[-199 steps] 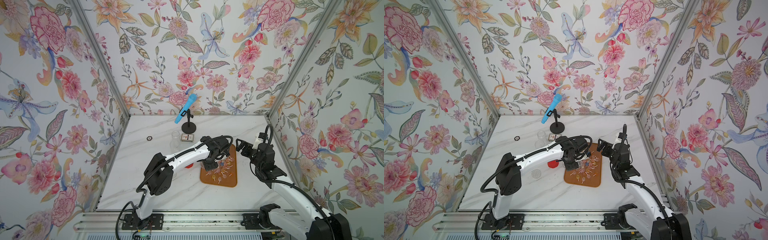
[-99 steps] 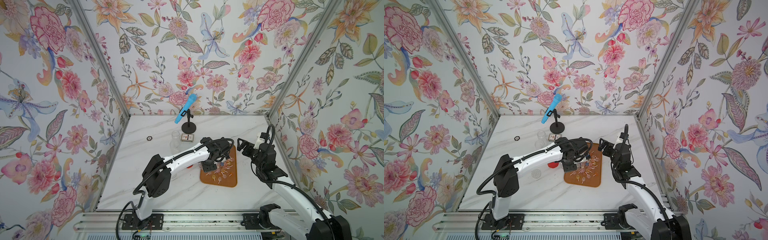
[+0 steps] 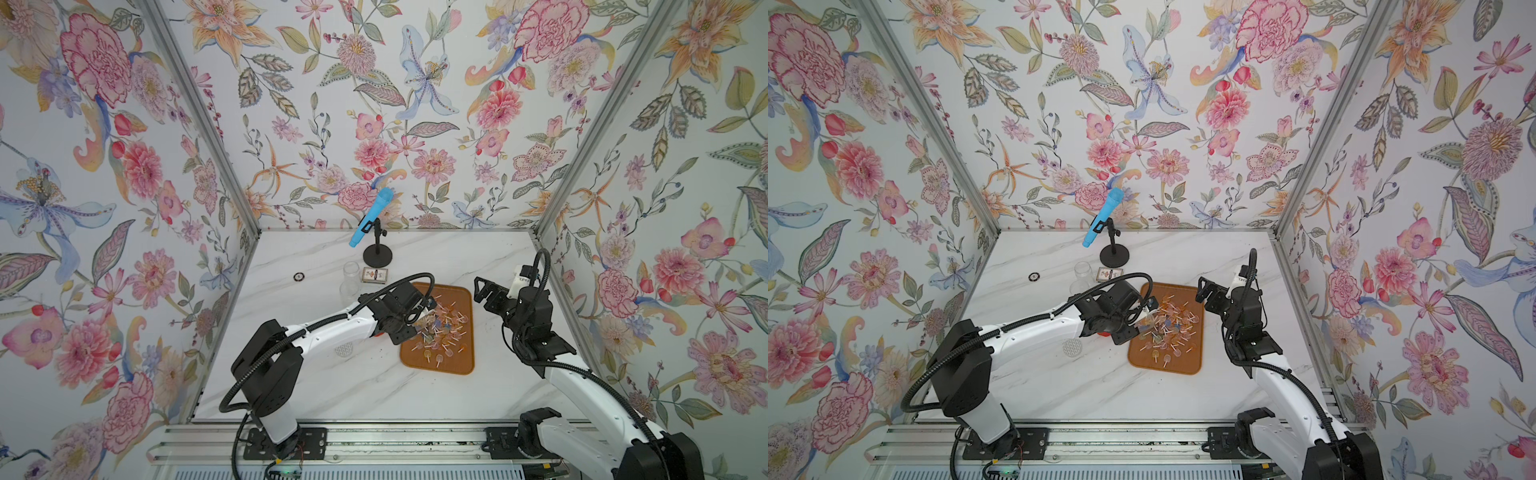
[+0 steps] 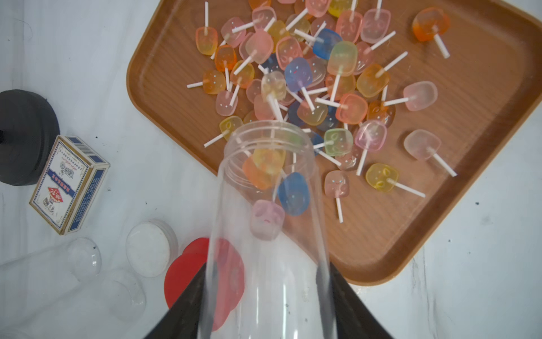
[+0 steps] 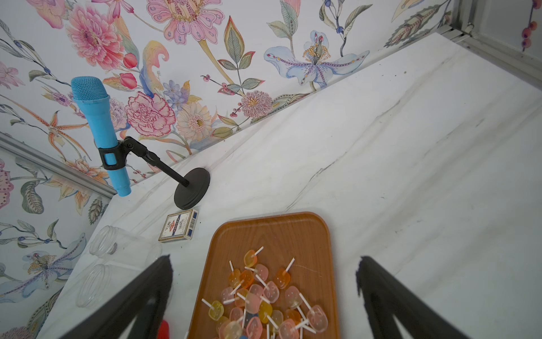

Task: Pour the candies out of the jar
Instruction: 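Pour the candies out of the jar onto the tray.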

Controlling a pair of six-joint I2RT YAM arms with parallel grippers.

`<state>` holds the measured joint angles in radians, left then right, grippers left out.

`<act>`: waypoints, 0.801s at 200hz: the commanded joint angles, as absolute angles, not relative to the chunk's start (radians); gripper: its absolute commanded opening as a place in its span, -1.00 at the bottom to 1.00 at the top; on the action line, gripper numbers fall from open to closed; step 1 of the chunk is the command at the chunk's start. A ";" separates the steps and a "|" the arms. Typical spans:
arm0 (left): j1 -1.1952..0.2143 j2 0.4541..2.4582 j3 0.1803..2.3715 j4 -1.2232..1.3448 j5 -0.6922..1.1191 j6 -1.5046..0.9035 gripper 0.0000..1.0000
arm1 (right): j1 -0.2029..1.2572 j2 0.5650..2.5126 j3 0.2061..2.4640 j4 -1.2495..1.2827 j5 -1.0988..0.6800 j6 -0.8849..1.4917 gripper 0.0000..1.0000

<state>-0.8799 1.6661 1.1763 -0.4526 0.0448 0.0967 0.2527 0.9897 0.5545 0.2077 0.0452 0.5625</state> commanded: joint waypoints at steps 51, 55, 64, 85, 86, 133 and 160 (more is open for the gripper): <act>-0.835 1.447 0.941 -0.017 0.179 0.013 -1.00 | 0.247 1.001 0.571 0.217 0.015 0.599 1.00; -0.833 1.445 0.942 -0.022 0.183 0.017 -1.00 | 0.248 1.003 0.573 0.215 0.015 0.600 1.00; -0.828 1.449 0.954 -0.043 0.187 0.029 -1.00 | 0.250 1.005 0.577 0.214 0.011 0.603 1.00; -0.826 1.476 1.015 -0.141 0.181 0.074 -1.00 | 0.252 1.012 0.583 0.216 0.007 0.611 1.00; -0.827 1.477 1.020 -0.149 0.181 0.076 -1.00 | 0.253 1.012 0.583 0.217 0.007 0.611 1.00; -0.828 1.594 1.209 -0.477 0.163 0.121 -1.00 | 0.255 1.032 0.580 0.228 0.001 0.612 0.99; -0.838 1.726 1.375 -0.747 0.160 0.074 -1.00 | 0.254 1.042 0.578 0.227 0.001 0.613 1.00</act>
